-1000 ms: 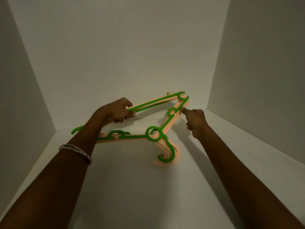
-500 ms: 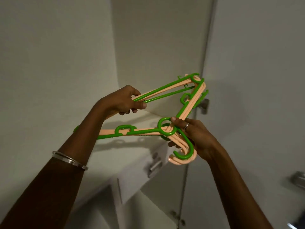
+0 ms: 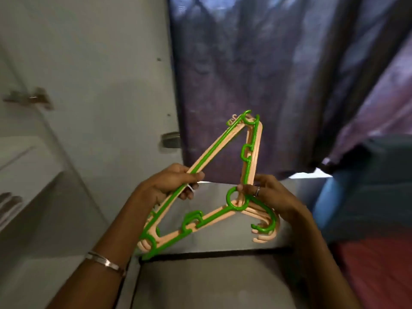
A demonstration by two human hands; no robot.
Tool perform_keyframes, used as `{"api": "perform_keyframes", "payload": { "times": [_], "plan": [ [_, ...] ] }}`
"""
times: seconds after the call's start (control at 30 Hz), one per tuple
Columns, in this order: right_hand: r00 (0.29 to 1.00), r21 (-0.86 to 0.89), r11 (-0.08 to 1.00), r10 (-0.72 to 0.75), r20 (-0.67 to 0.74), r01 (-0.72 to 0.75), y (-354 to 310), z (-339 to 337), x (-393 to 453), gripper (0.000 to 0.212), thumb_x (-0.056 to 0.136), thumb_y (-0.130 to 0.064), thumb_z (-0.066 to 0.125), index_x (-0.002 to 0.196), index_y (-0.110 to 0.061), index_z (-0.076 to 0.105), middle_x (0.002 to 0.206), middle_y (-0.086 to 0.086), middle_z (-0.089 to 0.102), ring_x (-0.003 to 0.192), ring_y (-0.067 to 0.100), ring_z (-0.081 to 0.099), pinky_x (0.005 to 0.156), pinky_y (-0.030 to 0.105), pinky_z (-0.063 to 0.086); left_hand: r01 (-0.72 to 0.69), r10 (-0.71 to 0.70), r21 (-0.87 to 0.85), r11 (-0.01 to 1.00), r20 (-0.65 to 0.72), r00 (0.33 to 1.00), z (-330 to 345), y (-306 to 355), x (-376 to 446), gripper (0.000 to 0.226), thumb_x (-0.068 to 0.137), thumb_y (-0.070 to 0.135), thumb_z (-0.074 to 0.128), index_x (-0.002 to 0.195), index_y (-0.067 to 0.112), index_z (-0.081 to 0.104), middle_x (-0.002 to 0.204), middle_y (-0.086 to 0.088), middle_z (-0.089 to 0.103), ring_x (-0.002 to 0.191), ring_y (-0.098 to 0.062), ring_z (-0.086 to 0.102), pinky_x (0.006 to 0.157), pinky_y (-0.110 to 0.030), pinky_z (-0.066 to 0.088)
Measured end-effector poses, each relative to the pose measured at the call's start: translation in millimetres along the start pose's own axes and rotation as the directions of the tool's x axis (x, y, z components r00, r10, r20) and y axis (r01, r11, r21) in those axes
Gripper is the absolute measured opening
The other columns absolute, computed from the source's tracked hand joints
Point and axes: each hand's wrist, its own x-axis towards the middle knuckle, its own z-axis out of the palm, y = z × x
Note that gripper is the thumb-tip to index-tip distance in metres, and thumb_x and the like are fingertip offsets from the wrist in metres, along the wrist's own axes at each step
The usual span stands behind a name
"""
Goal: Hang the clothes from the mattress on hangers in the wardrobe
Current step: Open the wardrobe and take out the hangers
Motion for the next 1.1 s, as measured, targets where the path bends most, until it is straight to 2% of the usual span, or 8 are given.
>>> {"api": "perform_keyframes", "payload": {
  "times": [0.17, 0.3, 0.43, 0.5, 0.57, 0.73, 0.97, 1.1],
  "plan": [
    [0.968, -0.066, 0.988, 0.12, -0.219, -0.137, 49.4, -100.5, -87.5, 0.012, 0.079, -0.025, 0.076, 0.085, -0.016, 0.071, 0.078, 0.004, 0.074, 0.07, 0.015, 0.069, 0.067, 0.029, 0.055, 0.033, 0.018, -0.238, 0.971, 0.209, 0.978, 148.5, -6.8, 39.1, 0.017, 0.089, 0.018, 0.061, 0.075, 0.012, 0.053, 0.05, 0.003, 0.036, 0.032, -0.006, 0.028, 0.035, -0.011, 0.019],
    [0.844, -0.145, 0.959, 0.135, -0.519, -0.242, 108.3, -168.2, -162.7, 0.034, 0.068, -0.061, 0.072, 0.087, -0.033, 0.073, 0.077, 0.0, 0.073, 0.071, 0.012, 0.067, 0.069, 0.037, 0.053, 0.116, -0.012, -0.245, 0.963, 0.388, 0.922, 267.8, 1.6, 62.8, 0.015, 0.096, 0.024, 0.051, 0.086, 0.014, 0.054, 0.047, 0.005, 0.031, 0.03, -0.004, 0.023, 0.037, -0.01, 0.017],
    [0.599, 0.027, 0.962, 0.191, -0.777, -0.272, 167.3, -214.6, -221.9, 0.027, 0.075, -0.042, 0.076, 0.091, -0.02, 0.072, 0.086, 0.003, 0.07, 0.07, 0.015, 0.062, 0.055, 0.031, 0.051, 0.176, -0.05, -0.21, 0.962, 0.497, 0.866, 374.9, 10.8, 86.7, 0.036, 0.092, 0.047, 0.05, 0.091, 0.012, 0.054, 0.045, 0.005, 0.028, 0.028, -0.004, 0.022, 0.037, -0.01, 0.017],
    [0.423, 0.162, 0.956, 0.255, -0.869, -0.244, 202.3, -239.9, -248.0, 0.048, 0.072, -0.041, 0.081, 0.109, -0.016, 0.066, 0.098, 0.004, 0.062, 0.07, 0.018, 0.061, 0.048, 0.026, 0.047, 0.218, -0.096, -0.148, 0.965, 0.573, 0.814, 435.4, 14.2, 101.3, 0.047, 0.089, 0.057, 0.047, 0.093, 0.011, 0.053, 0.046, 0.005, 0.026, 0.028, -0.005, 0.021, 0.036, -0.01, 0.017],
    [0.312, 0.331, 0.926, 0.374, -0.874, -0.183, 234.1, -262.7, -269.7, 0.064, 0.069, -0.04, 0.082, 0.122, -0.017, 0.056, 0.096, 0.005, 0.06, 0.066, 0.018, 0.058, 0.051, 0.029, 0.045, 0.273, -0.152, -0.099, 0.957, 0.631, 0.761, 487.2, 15.2, 114.8, 0.057, 0.083, 0.067, 0.044, 0.094, 0.012, 0.053, 0.046, 0.004, 0.024, 0.029, -0.005, 0.02, 0.037, -0.009, 0.018],
    [0.288, 0.578, 0.799, 0.599, -0.747, -0.163, 292.9, -311.8, -318.6, 0.056, 0.06, -0.038, 0.083, 0.097, -0.004, 0.06, 0.068, 0.009, 0.059, 0.046, 0.016, 0.054, 0.04, 0.024, 0.045, 0.328, -0.295, 0.083, 0.941, 0.677, 0.675, 595.9, -5.2, 162.0, 0.07, 0.078, 0.074, 0.039, 0.095, 0.01, 0.062, 0.05, 0.003, 0.028, 0.032, -0.006, 0.022, 0.037, -0.011, 0.02],
    [0.16, 0.731, 0.655, 0.756, -0.635, -0.191, 369.5, -366.3, -348.7, 0.009, 0.084, -0.008, 0.071, 0.086, -0.008, 0.062, 0.064, 0.007, 0.056, 0.039, 0.014, 0.053, 0.033, 0.023, 0.044, 0.132, -0.328, 0.36, 0.924, 0.564, 0.758, 713.5, -36.8, 199.5, 0.044, 0.097, 0.048, 0.042, 0.077, 0.011, 0.055, 0.063, -0.007, 0.061, 0.026, -0.005, 0.037, 0.033, -0.01, 0.026],
    [0.144, 0.788, 0.585, 0.811, -0.567, -0.191, 411.4, -397.2, -350.4, 0.012, 0.084, -0.009, 0.071, 0.088, -0.01, 0.059, 0.063, 0.006, 0.056, 0.04, 0.016, 0.051, 0.034, 0.024, 0.045, 0.038, -0.297, 0.406, 0.913, 0.6, 0.743, 760.0, -89.8, 237.4, 0.049, 0.06, 0.06, 0.065, 0.067, 0.012, 0.058, 0.052, 0.0, 0.053, 0.035, -0.007, 0.044, 0.054, -0.028, 0.04]
  ]
}}
